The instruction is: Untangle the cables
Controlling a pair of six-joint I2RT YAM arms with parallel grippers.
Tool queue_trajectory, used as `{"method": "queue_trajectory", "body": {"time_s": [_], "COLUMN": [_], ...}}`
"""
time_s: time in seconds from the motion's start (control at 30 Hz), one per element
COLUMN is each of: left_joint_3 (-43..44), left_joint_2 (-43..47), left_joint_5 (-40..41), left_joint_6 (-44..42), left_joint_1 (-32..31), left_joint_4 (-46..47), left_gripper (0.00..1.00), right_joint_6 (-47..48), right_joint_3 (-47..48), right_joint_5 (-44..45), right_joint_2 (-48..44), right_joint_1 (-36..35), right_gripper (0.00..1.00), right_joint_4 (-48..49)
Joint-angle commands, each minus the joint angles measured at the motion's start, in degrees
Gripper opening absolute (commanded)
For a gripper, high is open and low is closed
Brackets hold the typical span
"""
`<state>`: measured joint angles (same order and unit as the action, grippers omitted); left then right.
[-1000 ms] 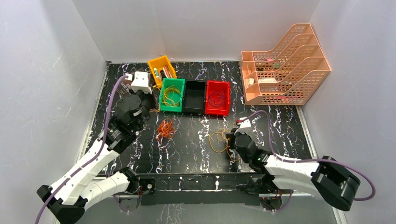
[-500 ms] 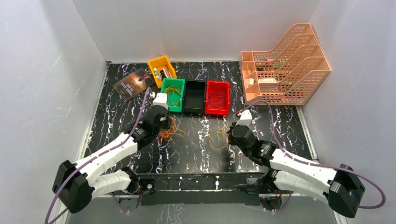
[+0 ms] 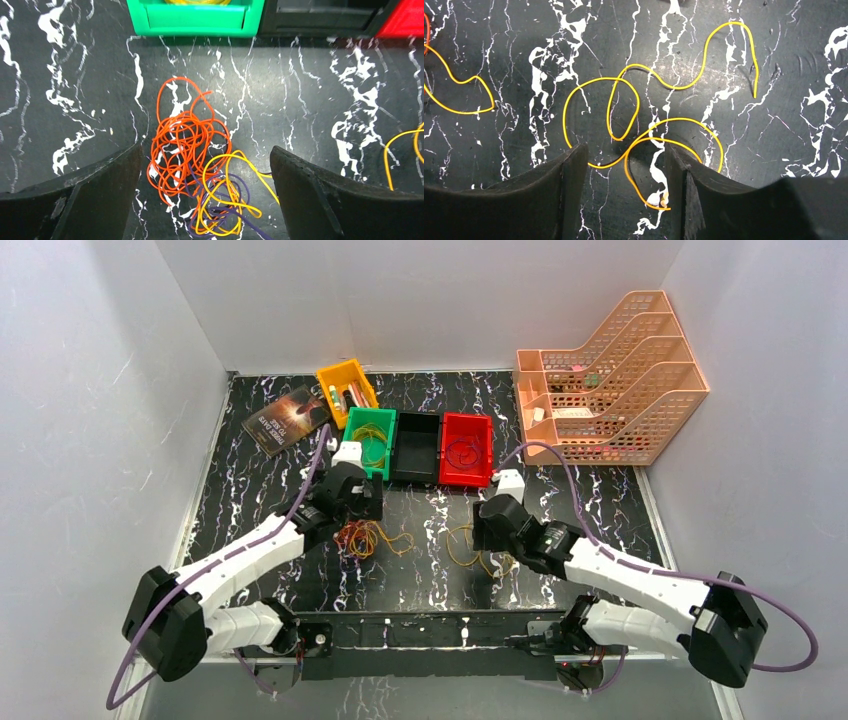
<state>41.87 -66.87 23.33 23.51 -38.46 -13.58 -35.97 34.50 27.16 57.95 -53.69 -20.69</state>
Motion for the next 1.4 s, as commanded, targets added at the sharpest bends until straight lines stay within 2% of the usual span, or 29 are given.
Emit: {"method": "queue_trajectory", "body": {"time_s": [0.0,0.2,0.37,0.53,0.63,0.83,1.13,1.37], "left_joint_3": [5.4,9.92,10.57,8.81,10.71,17.64,19.0,22.11], "left_joint_2": [3.6,4.67,1.98,-1.06,-5.51,-18.78,-27.88,-34.68], "left_joint_5": [3.15,2.73,-11.3,-20.34,-25.31,-32.39,-30.32,-19.05], "left_joint_6": [-2.51,-5.18,-13.5,-16.16,-16.96,-18.2,-15.59,-14.93], "left_joint_1": [0.31,0.31,-0.13,-4.79,-6.77,-11.68,-18.63,-24.72], "left_joint_4": [-4.39,-7.45,-1.47,6.1,9.23,10.34,15.53,17.1], "left_gripper": [0.98,0.98,0.98,0.98,0.98,0.95,0.96,0.97], "right_joint_6": [0.71,1.95,-3.7,-6.75,-6.41,-6.14,-10.81,-9.12], "right_joint_3": [4.51,8.87,9.18,5.36,5.32,5.66,3.22,3.89], "right_joint_5": [-2.04,-3.55,-8.26,-18.24,-19.97,-18.77,-6.97,-4.58], "right_joint_2": [2.07,7.63,7.37,1.49,-1.59,-6.79,-24.78,-28.44], "right_joint_1": [0.36,3.55,11.42,25.39,30.97,36.38,37.03,37.06], "right_gripper": [0.69,0.75,0.75,0.74,0.74,0.74,0.73,0.73], "right_joint_4": [-3.27,-5.69,-5.5,-2.1,-2.11,-4.18,-3.09,-4.85]}}
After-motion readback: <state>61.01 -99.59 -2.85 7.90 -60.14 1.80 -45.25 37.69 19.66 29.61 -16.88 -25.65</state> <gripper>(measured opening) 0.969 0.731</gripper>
